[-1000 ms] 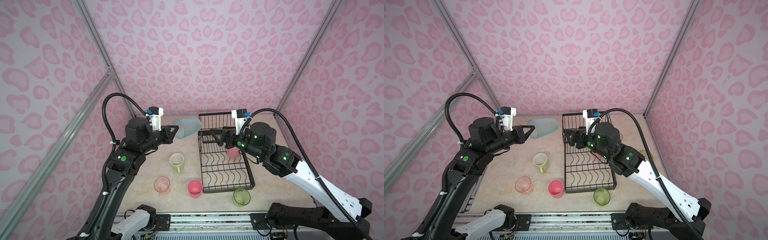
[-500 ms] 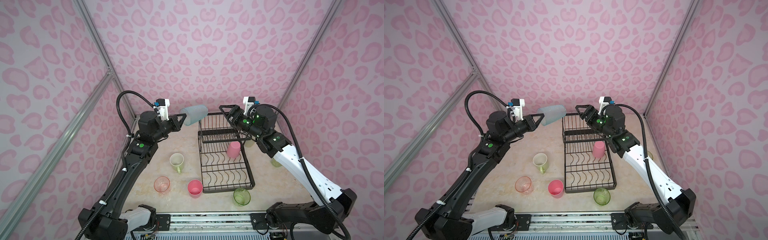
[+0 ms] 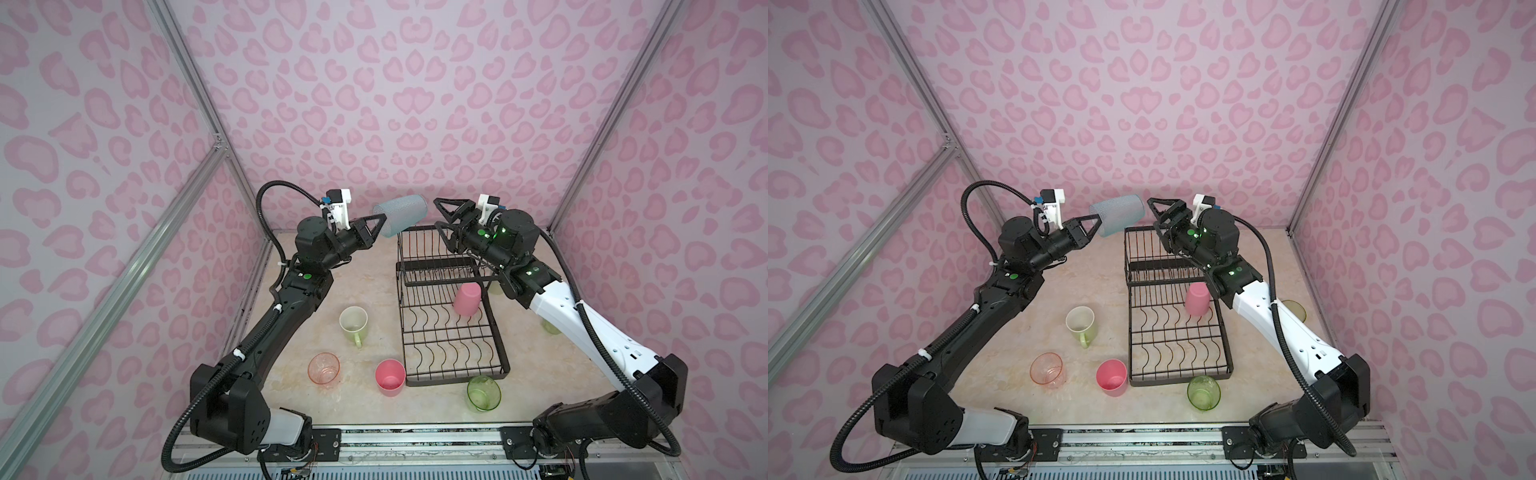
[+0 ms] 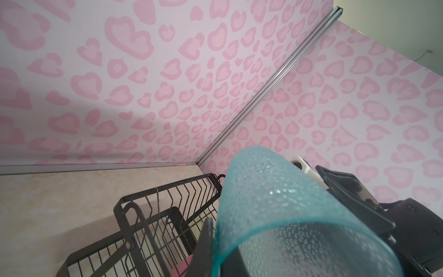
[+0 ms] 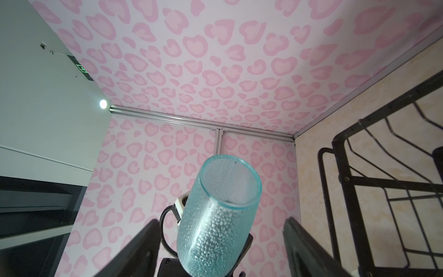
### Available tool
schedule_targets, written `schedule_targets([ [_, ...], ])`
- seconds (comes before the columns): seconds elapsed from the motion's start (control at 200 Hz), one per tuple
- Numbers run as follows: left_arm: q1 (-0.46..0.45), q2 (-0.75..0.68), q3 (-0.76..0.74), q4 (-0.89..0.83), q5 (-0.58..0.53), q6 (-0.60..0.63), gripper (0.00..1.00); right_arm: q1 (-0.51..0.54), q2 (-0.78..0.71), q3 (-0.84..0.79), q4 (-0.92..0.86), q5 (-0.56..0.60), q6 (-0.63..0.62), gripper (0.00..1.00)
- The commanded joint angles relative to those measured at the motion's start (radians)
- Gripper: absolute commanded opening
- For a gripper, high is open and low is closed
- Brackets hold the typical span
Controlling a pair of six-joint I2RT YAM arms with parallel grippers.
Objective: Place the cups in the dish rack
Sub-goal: 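Raise the teal cup above the rack while the right gripper reaches toward it, then close the right gripper on the teal cup base beside the left gripper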
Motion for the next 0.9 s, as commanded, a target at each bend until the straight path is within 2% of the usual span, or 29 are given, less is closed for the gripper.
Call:
schedule_targets([
  [0.0,-0.004,0.018,-0.006,0.137,0.014,-0.028,0.03,0.014,0.014,-0.006,0.043,0.041,0.051,0.80],
  [0.21,-0.018,0.027,-0.020,0.165,0.011,-0.039,0.03,0.036,0.040,-0.004,0.071,0.099,0.084,0.84],
  [0.895,-0.040,0.064,-0.036,0.204,0.054,-0.061,0.03,0.089,0.154,0.091,0.085,0.150,0.121,0.81],
])
